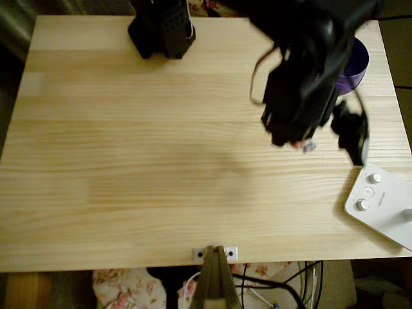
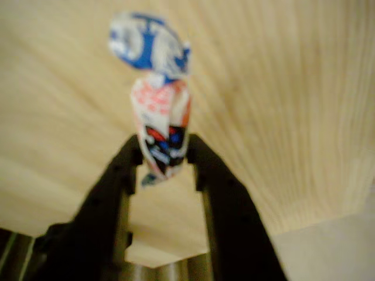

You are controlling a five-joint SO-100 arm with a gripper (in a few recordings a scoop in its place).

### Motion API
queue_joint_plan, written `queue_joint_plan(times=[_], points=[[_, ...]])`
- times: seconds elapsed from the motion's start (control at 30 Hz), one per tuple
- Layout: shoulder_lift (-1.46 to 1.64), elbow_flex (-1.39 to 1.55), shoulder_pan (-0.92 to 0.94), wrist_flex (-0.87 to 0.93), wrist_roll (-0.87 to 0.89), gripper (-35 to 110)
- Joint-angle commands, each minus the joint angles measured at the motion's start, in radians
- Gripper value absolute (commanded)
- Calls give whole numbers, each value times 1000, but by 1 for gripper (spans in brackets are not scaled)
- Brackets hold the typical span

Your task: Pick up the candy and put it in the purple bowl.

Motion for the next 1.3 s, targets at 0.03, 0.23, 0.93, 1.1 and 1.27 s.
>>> queue_joint_plan(times=[0.03,0.23,0.93,1.1,1.27], points=[[282,80,-110,21,28,2],[376,124,-290,43,80,2],[245,-67,-678,-28,75,2],[179,-153,-675,-40,74,2],[167,-186,-675,-58,80,3]])
